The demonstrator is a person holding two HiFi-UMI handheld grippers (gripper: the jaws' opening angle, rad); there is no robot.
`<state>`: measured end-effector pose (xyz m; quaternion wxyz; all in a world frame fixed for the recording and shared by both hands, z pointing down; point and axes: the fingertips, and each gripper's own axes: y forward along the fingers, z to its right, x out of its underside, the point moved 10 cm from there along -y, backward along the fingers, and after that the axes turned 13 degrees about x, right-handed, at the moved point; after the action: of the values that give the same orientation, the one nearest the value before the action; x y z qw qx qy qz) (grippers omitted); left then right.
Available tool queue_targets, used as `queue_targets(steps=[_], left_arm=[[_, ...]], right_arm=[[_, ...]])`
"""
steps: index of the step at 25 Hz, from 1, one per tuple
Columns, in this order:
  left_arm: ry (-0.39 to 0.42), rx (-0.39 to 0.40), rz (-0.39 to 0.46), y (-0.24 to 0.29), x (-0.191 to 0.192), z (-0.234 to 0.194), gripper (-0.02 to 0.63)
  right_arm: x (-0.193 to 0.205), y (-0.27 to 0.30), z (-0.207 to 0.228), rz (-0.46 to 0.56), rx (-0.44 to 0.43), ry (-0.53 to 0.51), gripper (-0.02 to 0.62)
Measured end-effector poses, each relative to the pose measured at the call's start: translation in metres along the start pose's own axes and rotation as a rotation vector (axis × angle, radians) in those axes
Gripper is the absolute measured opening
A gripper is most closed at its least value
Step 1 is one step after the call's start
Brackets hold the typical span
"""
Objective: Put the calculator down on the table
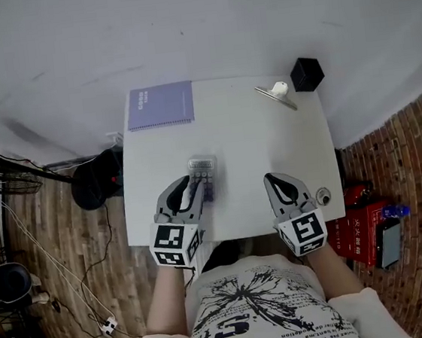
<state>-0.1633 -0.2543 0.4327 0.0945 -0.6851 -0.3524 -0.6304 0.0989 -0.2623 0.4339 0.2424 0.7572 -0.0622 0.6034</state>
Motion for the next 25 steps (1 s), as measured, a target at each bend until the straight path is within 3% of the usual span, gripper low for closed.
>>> queue_targets(steps=[5, 9, 17, 25], left_arm=[[0.107, 0.022, 0.115, -0.031, -0.032, 0.038, 0.057], [0.139, 0.052, 0.202, -0.051, -0.050, 0.059, 0.015], [0.182, 0.116, 0.228, -0.067, -0.056, 0.083, 0.014], [0.162, 0.105, 0.240, -0.070, -0.045, 0.084, 0.014]], right_arm=[[-0.019, -0.031, 0.001, 0.078, 0.017, -0.001, 0.014], [-0.034, -0.050, 0.007, 0.137, 0.037, 0.011, 0.014], [-0.048, -0.079, 0.010, 0.196, 0.038, 0.020, 0.014], [-0.040, -0.086, 0.009, 0.176, 0.025, 0.016, 0.014]])
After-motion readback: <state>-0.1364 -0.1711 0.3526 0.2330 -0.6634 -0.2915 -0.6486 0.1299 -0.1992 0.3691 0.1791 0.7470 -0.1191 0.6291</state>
